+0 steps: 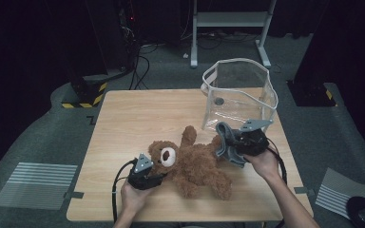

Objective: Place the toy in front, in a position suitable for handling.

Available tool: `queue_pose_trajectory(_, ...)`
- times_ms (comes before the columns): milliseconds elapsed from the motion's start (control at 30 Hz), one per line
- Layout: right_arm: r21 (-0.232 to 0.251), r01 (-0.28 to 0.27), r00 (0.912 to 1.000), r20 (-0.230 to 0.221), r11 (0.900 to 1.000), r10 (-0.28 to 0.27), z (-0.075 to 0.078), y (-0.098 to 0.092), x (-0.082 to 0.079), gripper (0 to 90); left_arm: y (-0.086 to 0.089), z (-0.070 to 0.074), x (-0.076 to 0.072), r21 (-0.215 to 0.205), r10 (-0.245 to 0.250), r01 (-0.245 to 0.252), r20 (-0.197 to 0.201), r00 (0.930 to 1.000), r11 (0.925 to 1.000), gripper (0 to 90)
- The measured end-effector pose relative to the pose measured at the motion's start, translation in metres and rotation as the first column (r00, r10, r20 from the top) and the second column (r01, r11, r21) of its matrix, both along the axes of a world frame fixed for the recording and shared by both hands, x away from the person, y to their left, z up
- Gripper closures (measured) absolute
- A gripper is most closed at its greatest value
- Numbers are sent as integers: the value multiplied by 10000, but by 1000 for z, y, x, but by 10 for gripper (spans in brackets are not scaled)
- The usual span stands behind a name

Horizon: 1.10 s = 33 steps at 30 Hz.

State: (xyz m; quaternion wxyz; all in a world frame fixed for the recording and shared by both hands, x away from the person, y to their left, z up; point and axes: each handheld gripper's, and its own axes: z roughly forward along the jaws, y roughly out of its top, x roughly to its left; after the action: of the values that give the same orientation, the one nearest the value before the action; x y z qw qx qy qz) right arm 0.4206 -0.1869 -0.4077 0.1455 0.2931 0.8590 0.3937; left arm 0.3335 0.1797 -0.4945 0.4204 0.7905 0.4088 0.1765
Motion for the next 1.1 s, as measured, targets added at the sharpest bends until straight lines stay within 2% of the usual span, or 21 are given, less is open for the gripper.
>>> queue_pose_trajectory(100,347,-471,9983,-314,9983,482,-5,14,-7,754,-1,3,4,63,80,-79,-113,9999,9999,482)
queue_pose_trajectory(133,252,-782,9959,-433,9966,793,-8,23,-15,754,-4,5,6,121,142,-140,-187,9997,9998,482)
queue_pose_trajectory(167,252,-782,9959,-433,9966,793,-8,23,-15,754,-4,5,6,121,142,-140,-187,9997,9998,482)
queue_pose_trajectory(200,-54,-1092,9924,-573,9940,1087,-12,30,-23,754,-5,7,9,278,173,-167,-186,9997,9995,482)
queue_pose_trajectory(233,-54,-1092,9924,-573,9940,1087,-12,30,-23,754,-5,7,9,278,173,-167,-186,9997,9995,482)
queue_pose_trajectory(267,-266,-1206,9906,-675,9923,1186,-15,32,-26,753,-6,7,9,246,224,-218,-219,9995,9995,482)
queue_pose_trajectory(300,-624,-1324,9889,-765,9892,1275,-20,32,-31,753,-7,7,9,348,245,-238,-220,9995,9991,483)
queue_pose_trajectory(433,-1002,-1283,9888,-898,9867,1195,-28,25,-39,753,-7,7,9,392,310,-301,-228,9993,9988,484)
queue_pose_trajectory(467,-1266,-1220,9887,-1027,9844,1093,-35,18,-44,753,-7,7,9,401,327,-318,-233,9992,9987,485)
queue_pose_trajectory(500,-1266,-1220,9887,-1027,9844,1093,-35,18,-44,753,-7,7,9,409,346,-337,-223,9992,9986,485)
queue_pose_trajectory(567,-1474,-979,9895,-1199,9842,805,-41,6,-47,753,-8,7,9,383,465,-457,-195,9987,9982,489)
queue_pose_trajectory(667,-1326,-784,9925,-1035,9881,649,-38,0,-47,753,-9,8,9,381,540,-532,-208,9983,9979,493)
queue_pose_trajectory(733,-1066,-659,9950,-819,9921,572,-29,-2,-48,753,-10,8,10,386,603,-594,-225,9979,9975,494)
queue_pose_trajectory(767,-875,-737,9962,-536,9934,692,-19,1,-48,753,-10,9,11,405,677,-667,-247,9974,9970,496)
queue_pose_trajectory(800,-875,-737,9962,-536,9934,692,-19,1,-48,753,-10,9,11,405,677,-667,-247,9974,9970,497)
queue_pose_trajectory(833,-724,-851,9958,-398,9937,824,-12,6,-47,753,-11,9,13,367,733,-723,-258,9970,9967,498)
queue_pose_trajectory(933,-514,-933,9949,-429,9943,911,-9,11,-45,752,-11,10,14,410,805,-795,-236,9965,9960,501)
queue_pose_trajectory(967,-470,-1020,9935,-564,9937,993,-12,16,-43,753,-12,10,16,387,834,-824,-256,9962,9958,502)
queue_pose_trajectory(1033,-565,-1111,9922,-629,9922,1075,-14,20,-43,753,-12,11,16,413,846,-834,-282,9960,9957,502)
queue_pose_trajectory(1100,-1128,-1338,9885,-851,9846,1246,-23,25,-46,755,-12,12,18,505,823,-810,-249,9963,9954,504)
